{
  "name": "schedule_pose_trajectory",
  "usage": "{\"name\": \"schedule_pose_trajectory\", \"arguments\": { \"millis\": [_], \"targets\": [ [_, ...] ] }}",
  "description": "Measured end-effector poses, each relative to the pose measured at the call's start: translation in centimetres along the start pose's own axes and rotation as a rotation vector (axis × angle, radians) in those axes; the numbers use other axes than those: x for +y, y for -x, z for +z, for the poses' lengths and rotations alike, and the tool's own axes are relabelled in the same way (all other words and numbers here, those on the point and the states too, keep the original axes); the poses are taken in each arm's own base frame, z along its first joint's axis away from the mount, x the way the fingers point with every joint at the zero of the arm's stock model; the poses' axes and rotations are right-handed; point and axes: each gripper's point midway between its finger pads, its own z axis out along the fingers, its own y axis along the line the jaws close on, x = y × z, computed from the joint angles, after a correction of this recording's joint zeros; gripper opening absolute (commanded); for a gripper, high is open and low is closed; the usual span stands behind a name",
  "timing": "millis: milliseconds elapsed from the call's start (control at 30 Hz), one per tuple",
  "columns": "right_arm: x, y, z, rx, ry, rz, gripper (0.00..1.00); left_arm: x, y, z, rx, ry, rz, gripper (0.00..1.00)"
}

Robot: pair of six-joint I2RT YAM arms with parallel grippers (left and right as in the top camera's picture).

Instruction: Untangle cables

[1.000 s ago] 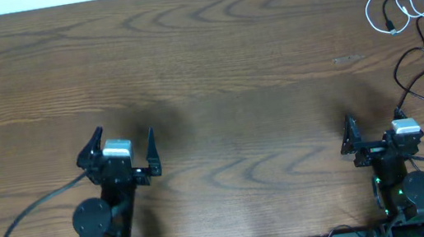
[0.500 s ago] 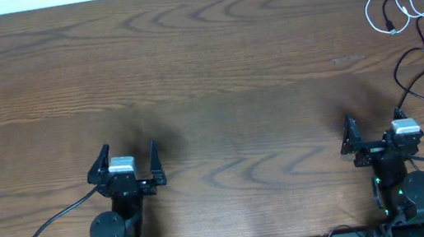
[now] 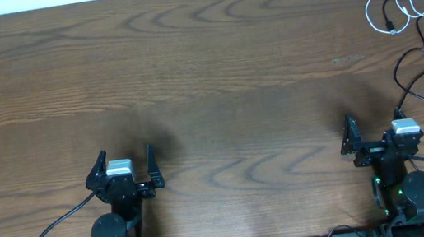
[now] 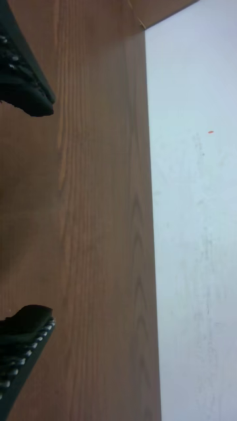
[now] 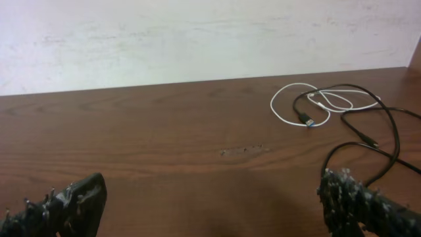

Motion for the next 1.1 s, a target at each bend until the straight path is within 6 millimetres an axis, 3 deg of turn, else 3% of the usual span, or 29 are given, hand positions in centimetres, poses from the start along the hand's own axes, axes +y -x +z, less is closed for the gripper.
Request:
{"name": "schedule_pose_trajectory", "arguments": {
  "millis": [1100],
  "targets": [
    [0.00, 0.00, 0.00, 0.000, 0.000, 0.000, 0.99, -0.01, -0.36, 0.10, 0.017, -0.001, 0.000, 0.97]
  ]
}}
